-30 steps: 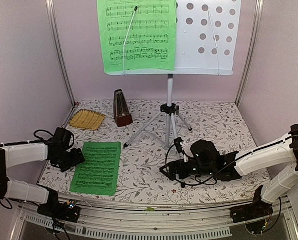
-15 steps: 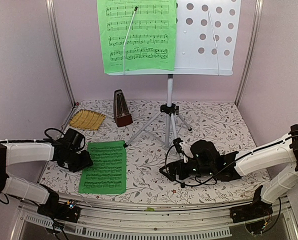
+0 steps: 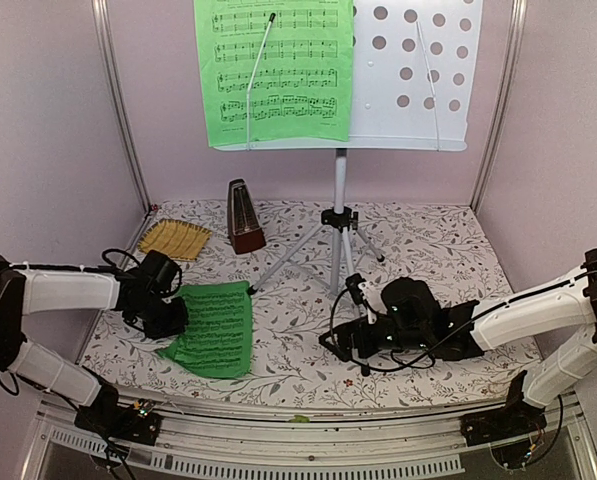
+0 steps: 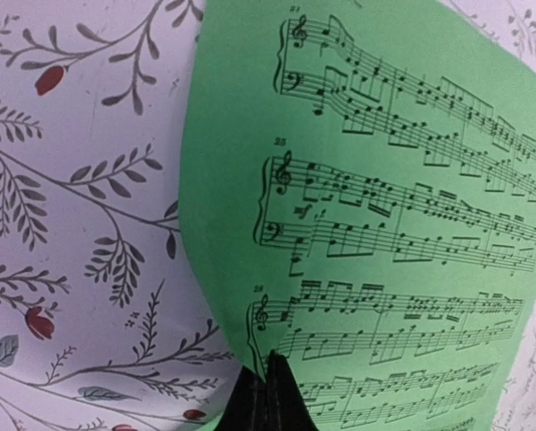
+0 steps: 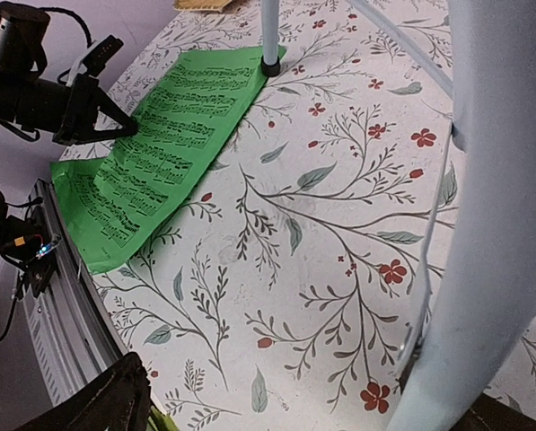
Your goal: Set up the instrument practice props
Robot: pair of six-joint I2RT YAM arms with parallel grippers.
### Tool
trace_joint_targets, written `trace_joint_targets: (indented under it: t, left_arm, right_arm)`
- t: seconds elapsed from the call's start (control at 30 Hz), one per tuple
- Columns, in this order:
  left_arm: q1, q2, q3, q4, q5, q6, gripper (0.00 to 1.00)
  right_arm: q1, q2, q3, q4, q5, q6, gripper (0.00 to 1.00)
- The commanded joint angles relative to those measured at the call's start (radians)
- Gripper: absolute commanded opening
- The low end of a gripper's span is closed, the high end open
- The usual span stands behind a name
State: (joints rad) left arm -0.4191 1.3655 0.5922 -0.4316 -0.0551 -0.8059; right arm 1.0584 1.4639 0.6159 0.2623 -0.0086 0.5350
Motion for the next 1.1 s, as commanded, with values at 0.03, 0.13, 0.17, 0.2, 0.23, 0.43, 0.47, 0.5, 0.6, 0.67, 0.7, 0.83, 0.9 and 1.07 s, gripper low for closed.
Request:
trace_joint_targets:
  t: [0.03, 0.13, 0.17, 0.2, 0.23, 0.43, 0.47, 0.5, 0.6, 0.67, 0.7, 0.83, 0.9, 1.07]
  left_arm:
    - [-0.021, -0.026, 0.066, -0.078, -0.037, 0.028, 0.00]
    - [-0.035, -0.084, 0.093, -0.114, -0.052, 0.026, 0.00]
    - [-0.042, -0.109, 0.098, -0.122, -0.056, 0.025, 0.00]
    - [-0.049, -0.133, 0.105, -0.132, -0.059, 0.025, 0.00]
    - [-0.058, -0.162, 0.111, -0.146, -0.066, 0.023, 0.00]
    - [-0.152, -0.305, 0.126, -0.243, -0.112, -0.037, 0.00]
    - [-0.166, -0.329, 0.124, -0.263, -0.121, -0.057, 0.00]
    - [-0.174, -0.352, 0.121, -0.291, -0.136, -0.077, 0.00]
    - [-0.185, -0.422, 0.121, -0.365, -0.191, -0.130, 0.00]
    - [-0.186, -0.465, 0.125, -0.365, -0.192, -0.117, 0.00]
    - [-0.187, -0.482, 0.130, -0.364, -0.188, -0.108, 0.00]
    - [-0.200, -0.551, 0.152, -0.344, -0.138, -0.064, 0.00]
    - [-0.215, -0.597, 0.150, -0.304, -0.099, -0.044, 0.00]
    - [-0.288, -0.702, 0.102, -0.170, -0.044, -0.107, 0.00]
  right_arm:
    - [0.011, -0.071, 0.034, -0.010, 0.027, -0.010, 0.97]
    - [0.011, -0.114, 0.032, -0.032, 0.052, -0.009, 0.98]
    - [0.011, -0.138, 0.030, -0.039, 0.060, -0.007, 0.98]
    - [0.010, -0.157, 0.029, -0.047, 0.070, -0.005, 0.99]
    - [0.010, -0.174, 0.028, -0.057, 0.080, -0.003, 0.99]
    - [0.010, -0.277, 0.029, -0.116, 0.106, 0.005, 1.00]
    - [0.010, -0.289, 0.031, -0.119, 0.095, 0.006, 1.00]
    - [0.010, -0.295, 0.034, -0.123, 0.082, 0.006, 1.00]
    - [0.010, -0.289, 0.053, -0.139, 0.041, 0.007, 1.00]
    - [0.011, -0.281, 0.061, -0.137, 0.011, 0.011, 1.00]
    - [0.010, -0.280, 0.059, -0.128, 0.000, 0.015, 1.00]
    - [0.010, -0.281, 0.050, -0.087, -0.048, 0.042, 1.00]
    - [0.009, -0.281, 0.051, -0.062, -0.077, 0.058, 1.00]
    - [0.011, -0.276, 0.028, 0.048, -0.133, 0.145, 0.99]
